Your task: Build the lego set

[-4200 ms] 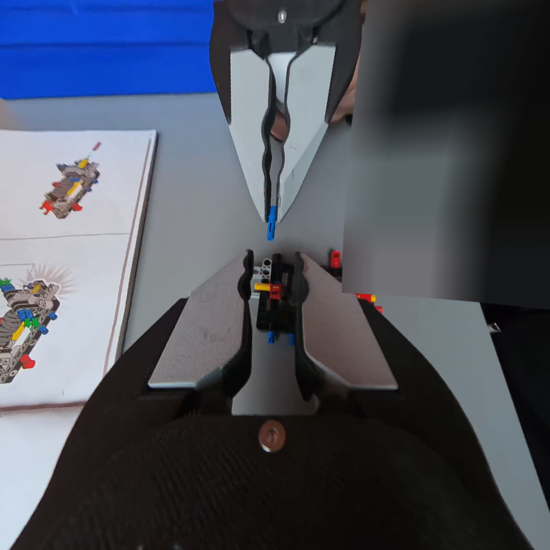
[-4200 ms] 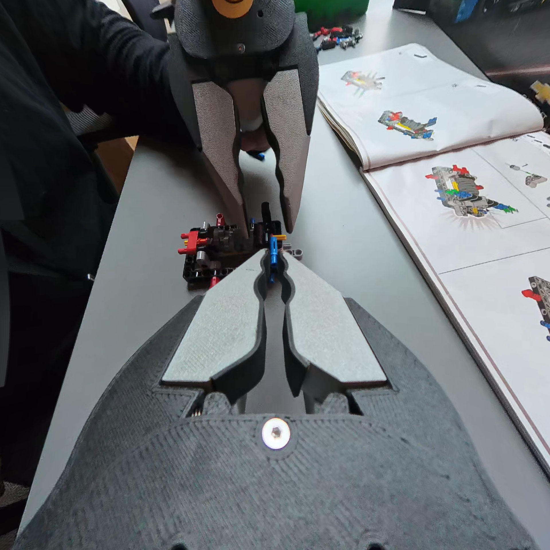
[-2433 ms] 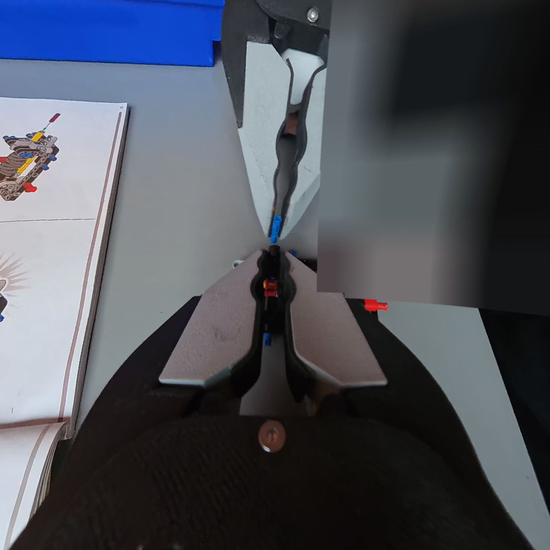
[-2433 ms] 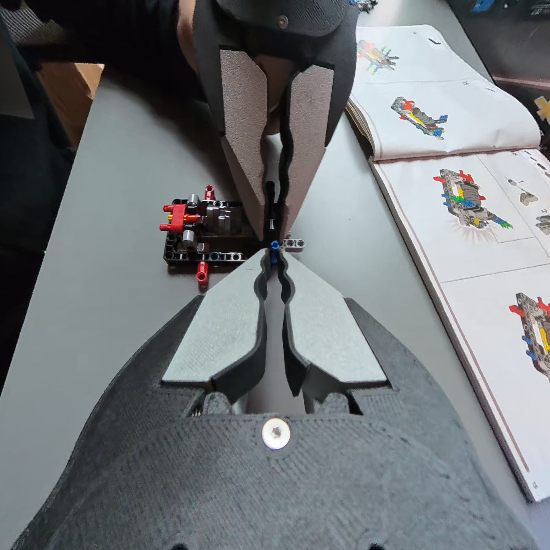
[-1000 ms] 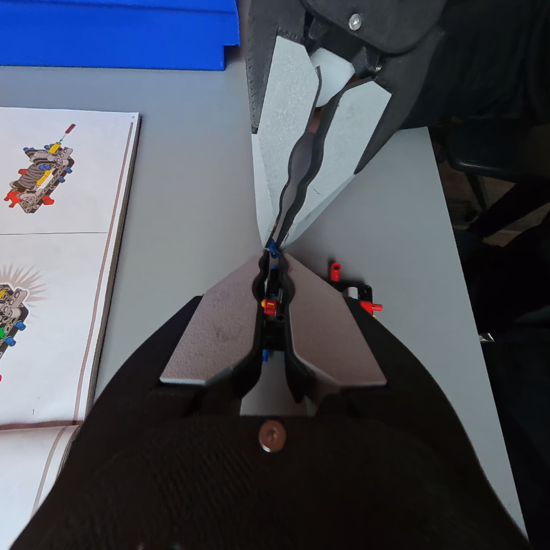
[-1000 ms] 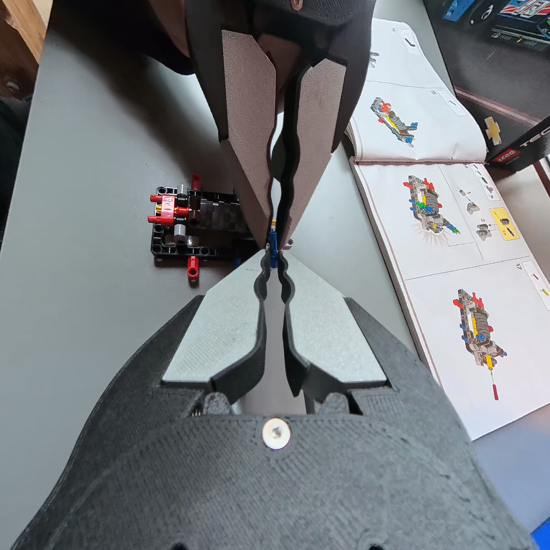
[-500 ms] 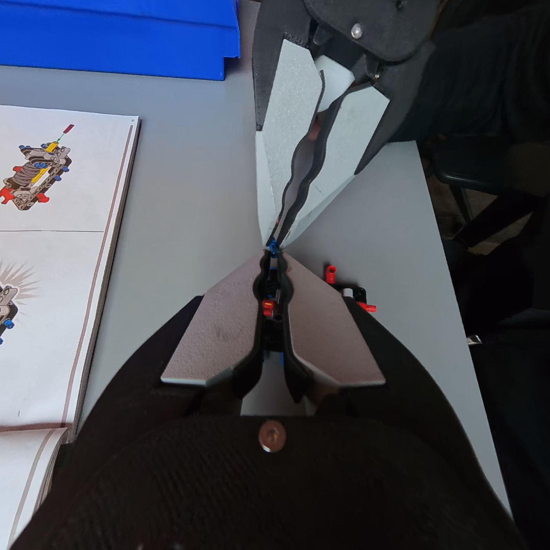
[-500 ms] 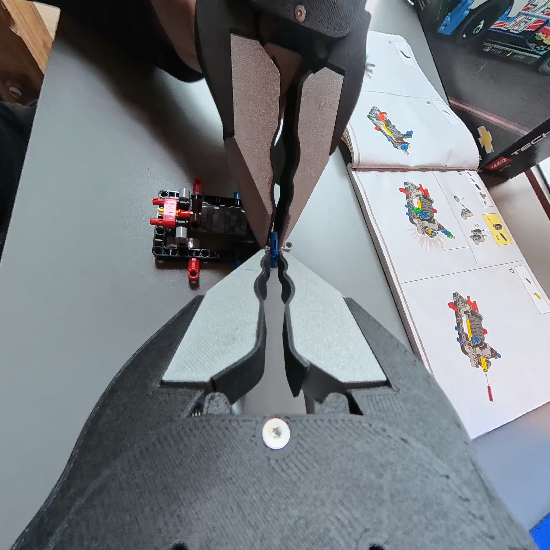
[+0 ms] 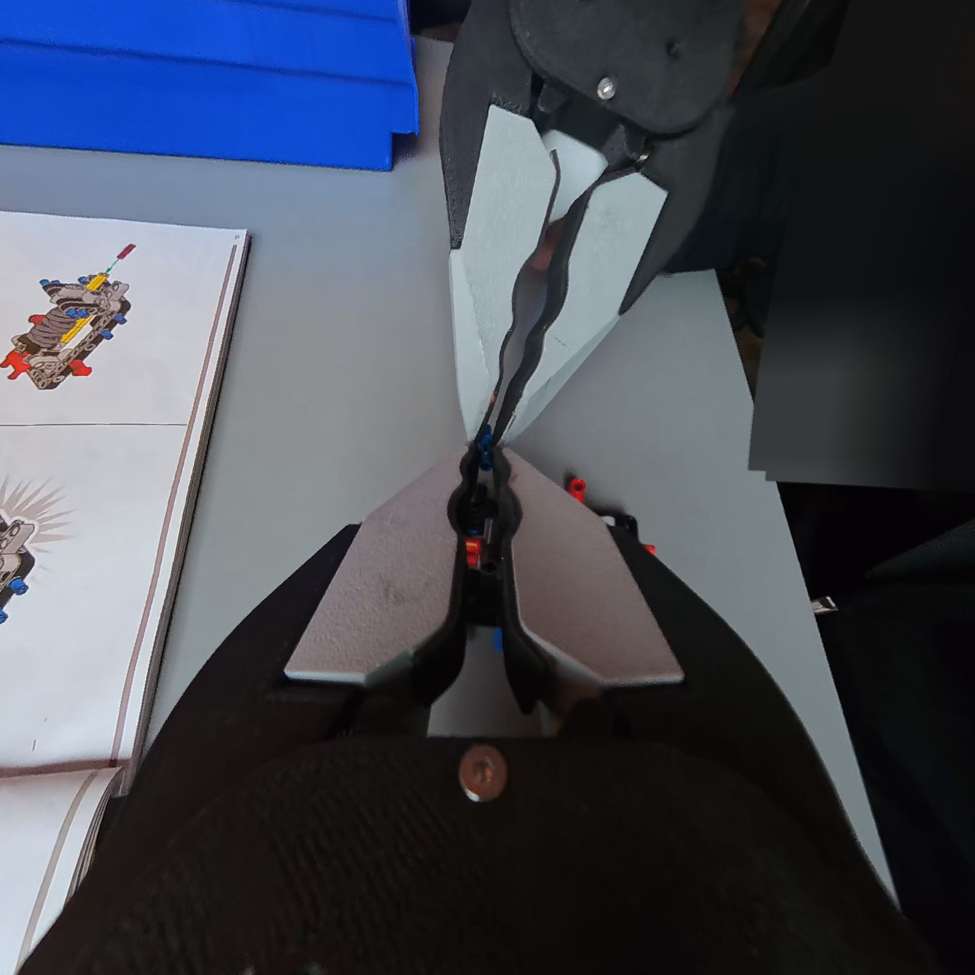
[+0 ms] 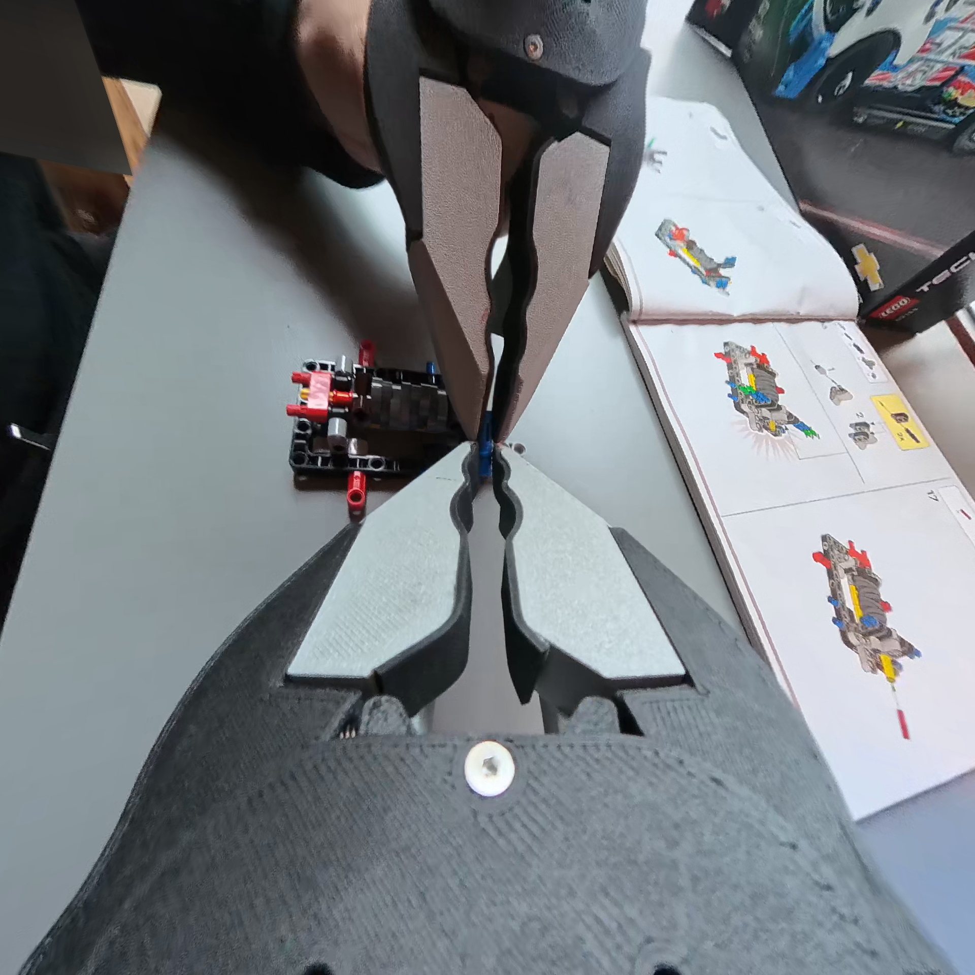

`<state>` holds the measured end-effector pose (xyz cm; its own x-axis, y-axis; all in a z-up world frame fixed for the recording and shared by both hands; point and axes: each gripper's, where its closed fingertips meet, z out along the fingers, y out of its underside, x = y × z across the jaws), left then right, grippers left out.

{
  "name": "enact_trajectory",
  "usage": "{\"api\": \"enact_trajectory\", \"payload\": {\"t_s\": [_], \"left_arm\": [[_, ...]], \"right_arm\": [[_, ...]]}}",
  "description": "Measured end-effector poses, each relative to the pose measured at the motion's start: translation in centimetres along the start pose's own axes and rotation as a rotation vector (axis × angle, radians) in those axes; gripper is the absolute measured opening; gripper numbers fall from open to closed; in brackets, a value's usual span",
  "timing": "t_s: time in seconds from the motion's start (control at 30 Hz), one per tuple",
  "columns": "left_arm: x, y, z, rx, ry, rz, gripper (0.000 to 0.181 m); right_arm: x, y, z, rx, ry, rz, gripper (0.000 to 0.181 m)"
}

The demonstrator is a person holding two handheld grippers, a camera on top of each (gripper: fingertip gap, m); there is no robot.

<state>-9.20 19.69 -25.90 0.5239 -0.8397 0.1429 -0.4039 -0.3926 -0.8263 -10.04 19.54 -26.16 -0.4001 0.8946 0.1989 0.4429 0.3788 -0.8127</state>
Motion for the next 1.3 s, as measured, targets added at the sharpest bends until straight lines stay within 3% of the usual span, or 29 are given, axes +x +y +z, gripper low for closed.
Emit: {"api": "enact_trajectory", "payload": {"t_s": [0.17,0.47,1.3], "left_arm": [[0.6,-1.3,-0.8,0.096,0.080,-0.030,0.002],[1.0,-3.0,-1.9,0.221,0.057,0.072,0.003],[0.3,-3.0,-1.8,0.248,0.046,0.006,0.002]], "right_arm": [[0.0,-1.2,-1.1,0.145,-0.095,0.097,0.005],[0.1,-3.1,-2.8,0.318,-0.228,0.240,0.003],[0.7,-2.9,-1.9,0.290,-0.153,0.231,0.001]]}}
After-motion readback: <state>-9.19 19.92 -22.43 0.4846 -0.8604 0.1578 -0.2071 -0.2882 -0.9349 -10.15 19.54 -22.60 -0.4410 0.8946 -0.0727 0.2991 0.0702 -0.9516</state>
